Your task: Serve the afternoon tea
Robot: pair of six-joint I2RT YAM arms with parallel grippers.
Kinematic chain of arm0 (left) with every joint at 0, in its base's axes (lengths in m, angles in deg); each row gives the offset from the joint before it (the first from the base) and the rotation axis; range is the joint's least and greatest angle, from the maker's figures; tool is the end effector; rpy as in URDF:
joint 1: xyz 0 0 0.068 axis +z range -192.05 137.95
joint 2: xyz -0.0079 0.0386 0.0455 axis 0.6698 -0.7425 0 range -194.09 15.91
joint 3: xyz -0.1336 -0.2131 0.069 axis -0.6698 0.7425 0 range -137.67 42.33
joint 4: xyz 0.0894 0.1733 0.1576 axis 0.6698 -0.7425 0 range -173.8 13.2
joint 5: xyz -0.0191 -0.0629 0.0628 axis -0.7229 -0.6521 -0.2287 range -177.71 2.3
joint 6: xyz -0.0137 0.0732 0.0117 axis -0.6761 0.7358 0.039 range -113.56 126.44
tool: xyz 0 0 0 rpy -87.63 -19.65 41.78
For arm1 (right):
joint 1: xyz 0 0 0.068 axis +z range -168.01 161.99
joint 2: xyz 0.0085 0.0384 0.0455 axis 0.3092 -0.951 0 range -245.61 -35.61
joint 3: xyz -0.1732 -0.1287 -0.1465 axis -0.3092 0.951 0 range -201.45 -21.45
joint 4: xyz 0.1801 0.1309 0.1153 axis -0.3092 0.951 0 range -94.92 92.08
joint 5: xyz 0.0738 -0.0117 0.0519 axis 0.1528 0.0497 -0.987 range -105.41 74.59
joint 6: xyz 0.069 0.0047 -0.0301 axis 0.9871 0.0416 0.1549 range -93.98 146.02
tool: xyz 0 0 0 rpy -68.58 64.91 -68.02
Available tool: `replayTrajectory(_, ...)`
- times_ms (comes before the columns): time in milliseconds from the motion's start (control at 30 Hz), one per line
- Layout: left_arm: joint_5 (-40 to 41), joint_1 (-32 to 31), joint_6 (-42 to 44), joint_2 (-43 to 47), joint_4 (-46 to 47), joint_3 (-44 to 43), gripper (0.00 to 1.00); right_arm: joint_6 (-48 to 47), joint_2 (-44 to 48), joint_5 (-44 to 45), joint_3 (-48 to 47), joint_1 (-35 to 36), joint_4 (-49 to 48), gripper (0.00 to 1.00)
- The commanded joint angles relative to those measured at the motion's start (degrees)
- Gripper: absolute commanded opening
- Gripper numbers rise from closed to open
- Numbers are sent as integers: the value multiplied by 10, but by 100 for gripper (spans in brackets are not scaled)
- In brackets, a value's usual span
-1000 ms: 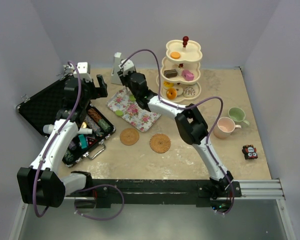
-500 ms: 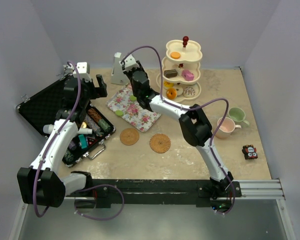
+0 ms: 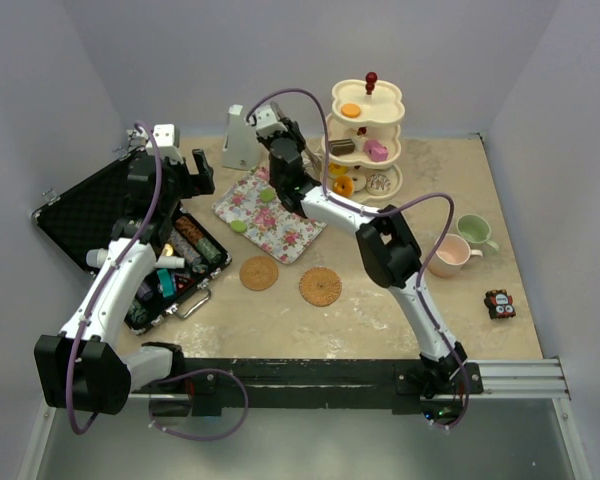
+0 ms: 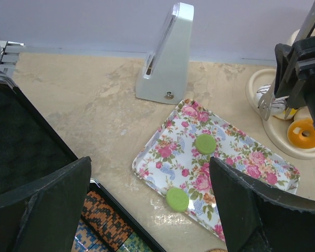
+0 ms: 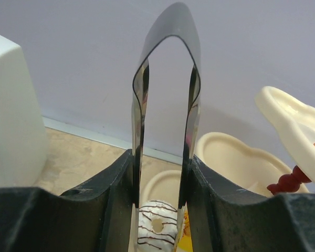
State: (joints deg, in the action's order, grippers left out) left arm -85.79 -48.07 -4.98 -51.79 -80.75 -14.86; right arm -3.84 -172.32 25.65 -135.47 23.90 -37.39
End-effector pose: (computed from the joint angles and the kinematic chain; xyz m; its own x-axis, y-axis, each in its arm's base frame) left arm 0.2969 -0.0290 0.3282 -0.2578 -0.1718 -0.9508 0.0220 0.9828 -0.1835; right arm 0.4461 0.3442 0.2721 0.1207 -0.3963 -0.9102 0.0437 0.9181 -0.3939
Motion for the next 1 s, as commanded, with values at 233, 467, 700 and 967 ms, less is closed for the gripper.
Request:
replayTrajectory(233,-4,4,-6,4,23,-3,99,-68,-44,30,-53,-10,-80,28)
replayTrajectory(467,-4,4,-6,0,24,-2,99,-120,-71,36,-66,-11,-136,28)
replayTrajectory(700,-6,4,-6,-3,23,-3,98,-146,-86,30,-70,-15,-177,28)
replayTrajectory(967,-8,3,-6,-6,23,-2,99,-149,-113,-5,-105,-22,-173,29)
